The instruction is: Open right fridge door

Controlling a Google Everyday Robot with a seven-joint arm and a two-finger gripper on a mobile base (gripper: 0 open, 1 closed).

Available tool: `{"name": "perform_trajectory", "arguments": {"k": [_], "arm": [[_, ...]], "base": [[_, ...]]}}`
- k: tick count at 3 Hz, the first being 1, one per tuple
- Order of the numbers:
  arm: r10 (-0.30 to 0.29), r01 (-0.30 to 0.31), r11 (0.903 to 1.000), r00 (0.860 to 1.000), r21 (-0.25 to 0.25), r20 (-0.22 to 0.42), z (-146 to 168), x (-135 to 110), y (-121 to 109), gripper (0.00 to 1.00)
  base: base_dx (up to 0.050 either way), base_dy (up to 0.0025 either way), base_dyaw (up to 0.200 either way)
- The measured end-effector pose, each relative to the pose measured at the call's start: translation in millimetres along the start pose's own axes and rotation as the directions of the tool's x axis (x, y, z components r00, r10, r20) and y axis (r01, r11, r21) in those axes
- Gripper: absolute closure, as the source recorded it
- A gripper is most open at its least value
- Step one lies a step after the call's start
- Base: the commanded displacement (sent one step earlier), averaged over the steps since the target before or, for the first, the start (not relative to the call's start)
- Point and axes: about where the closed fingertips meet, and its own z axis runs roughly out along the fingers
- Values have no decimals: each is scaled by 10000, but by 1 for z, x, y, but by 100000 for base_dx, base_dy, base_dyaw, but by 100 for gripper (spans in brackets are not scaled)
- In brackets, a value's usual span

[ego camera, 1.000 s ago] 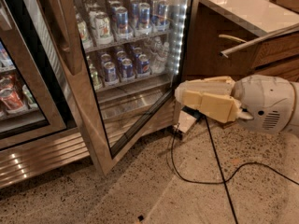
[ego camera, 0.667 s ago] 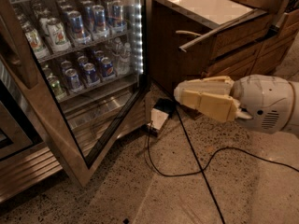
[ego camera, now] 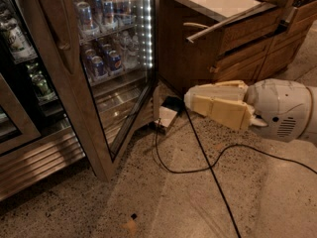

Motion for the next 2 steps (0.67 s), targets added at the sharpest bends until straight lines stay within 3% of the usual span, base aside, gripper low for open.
{"name": "perform_trajectory", "arguments": {"k": [1, 2], "arm": [[0, 0, 10000, 10000, 0, 0, 0, 0, 0, 100], [0, 0, 10000, 10000, 0, 0, 0, 0, 0, 100]], "base": [[-4693, -14, 98], [0, 0, 0]]}}
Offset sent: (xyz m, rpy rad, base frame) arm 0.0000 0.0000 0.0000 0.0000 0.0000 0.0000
